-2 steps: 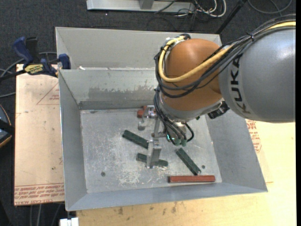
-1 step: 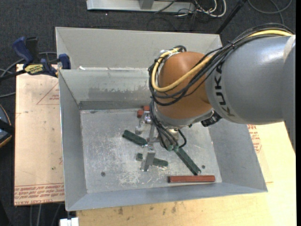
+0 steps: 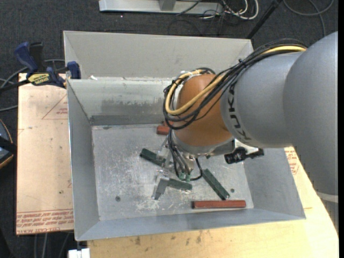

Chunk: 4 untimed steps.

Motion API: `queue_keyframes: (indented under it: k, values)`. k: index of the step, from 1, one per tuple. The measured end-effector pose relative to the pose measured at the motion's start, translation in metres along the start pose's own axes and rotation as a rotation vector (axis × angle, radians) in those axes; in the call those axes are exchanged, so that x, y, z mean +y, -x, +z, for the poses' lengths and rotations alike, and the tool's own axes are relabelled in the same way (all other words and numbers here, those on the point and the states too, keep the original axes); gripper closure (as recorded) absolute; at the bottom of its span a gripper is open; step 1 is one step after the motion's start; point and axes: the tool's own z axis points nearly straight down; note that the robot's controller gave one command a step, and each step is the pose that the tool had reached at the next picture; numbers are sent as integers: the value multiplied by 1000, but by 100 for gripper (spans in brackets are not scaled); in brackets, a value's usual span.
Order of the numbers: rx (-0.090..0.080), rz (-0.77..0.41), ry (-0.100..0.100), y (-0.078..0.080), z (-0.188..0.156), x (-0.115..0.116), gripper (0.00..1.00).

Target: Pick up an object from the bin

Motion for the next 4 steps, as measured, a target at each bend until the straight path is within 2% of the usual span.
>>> queue_keyframes:
  k: [1, 2, 3, 4]
  values:
    - [0, 100, 0, 25, 19, -2, 0]
    - [-8, 82, 5, 23, 65, -12, 100]
    - [-8, 83, 5, 23, 65, -12, 100]
    - [-7, 56, 3, 25, -130, 0, 100]
